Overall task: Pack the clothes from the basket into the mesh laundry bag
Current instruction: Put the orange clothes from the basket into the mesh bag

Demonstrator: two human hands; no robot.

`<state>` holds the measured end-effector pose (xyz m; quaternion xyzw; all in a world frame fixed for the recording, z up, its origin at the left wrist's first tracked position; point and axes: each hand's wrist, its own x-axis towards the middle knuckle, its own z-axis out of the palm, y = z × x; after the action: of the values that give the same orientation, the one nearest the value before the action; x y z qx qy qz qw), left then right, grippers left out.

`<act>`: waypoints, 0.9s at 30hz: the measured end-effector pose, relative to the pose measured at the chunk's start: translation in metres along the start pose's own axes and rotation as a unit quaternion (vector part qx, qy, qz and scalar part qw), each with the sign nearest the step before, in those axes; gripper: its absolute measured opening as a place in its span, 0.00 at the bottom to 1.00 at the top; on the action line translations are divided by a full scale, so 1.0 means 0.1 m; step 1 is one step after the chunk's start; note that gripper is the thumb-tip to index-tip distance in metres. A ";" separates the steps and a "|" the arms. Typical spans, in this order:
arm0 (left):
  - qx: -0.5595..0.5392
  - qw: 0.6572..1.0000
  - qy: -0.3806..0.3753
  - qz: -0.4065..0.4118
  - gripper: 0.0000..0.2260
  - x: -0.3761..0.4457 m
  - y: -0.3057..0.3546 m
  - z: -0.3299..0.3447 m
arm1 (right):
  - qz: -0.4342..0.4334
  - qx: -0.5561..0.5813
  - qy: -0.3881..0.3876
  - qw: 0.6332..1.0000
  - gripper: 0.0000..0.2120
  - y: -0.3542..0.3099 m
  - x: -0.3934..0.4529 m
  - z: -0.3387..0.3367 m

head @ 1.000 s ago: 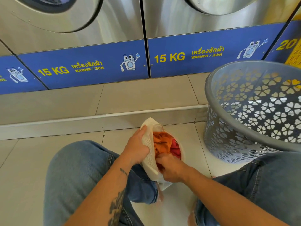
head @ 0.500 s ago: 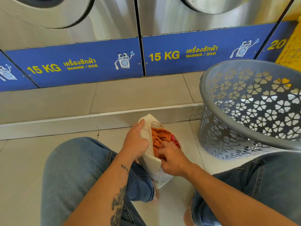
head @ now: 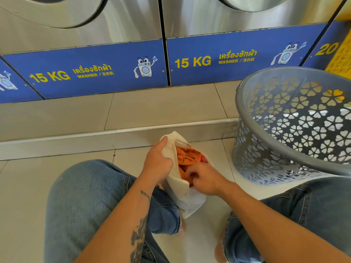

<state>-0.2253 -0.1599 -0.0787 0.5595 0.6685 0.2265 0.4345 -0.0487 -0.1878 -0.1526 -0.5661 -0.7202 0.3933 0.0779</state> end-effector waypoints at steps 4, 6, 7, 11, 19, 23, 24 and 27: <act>0.003 1.000 -0.002 0.001 0.36 0.01 0.02 0.02 | 0.011 -0.037 0.161 0.986 0.21 0.10 -0.01 -0.15; 0.009 1.000 -0.002 0.005 0.36 0.02 0.02 0.03 | 0.000 -0.015 0.101 0.995 0.26 0.13 -0.01 -0.07; 0.013 1.000 -0.003 0.007 0.36 0.02 0.02 0.04 | -0.002 -0.011 0.048 0.999 0.27 0.14 0.00 0.02; 0.024 1.000 -0.005 0.009 0.37 0.02 0.00 0.04 | 0.048 -0.065 -0.052 0.995 0.26 0.12 0.09 0.14; 0.013 1.000 0.008 0.017 0.37 0.05 -0.02 0.04 | 0.031 0.085 -0.015 0.996 0.18 0.00 0.04 0.00; -0.005 0.999 0.030 0.028 0.37 0.08 -0.03 0.05 | 0.046 0.075 0.088 0.992 0.08 -0.07 0.00 -0.19; -0.003 0.999 0.035 0.031 0.36 0.09 -0.03 0.05 | 0.046 0.078 0.064 0.994 0.09 -0.10 -0.02 -0.23; 0.009 0.998 0.040 0.040 0.35 0.09 -0.04 0.07 | 0.066 0.071 -0.068 0.993 0.10 -0.10 -0.08 -0.15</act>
<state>-0.2215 -0.1536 -0.0885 0.5803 0.6640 0.2600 0.3934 -0.0449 -0.1883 -0.1327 -0.5775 -0.6549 0.4857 0.0422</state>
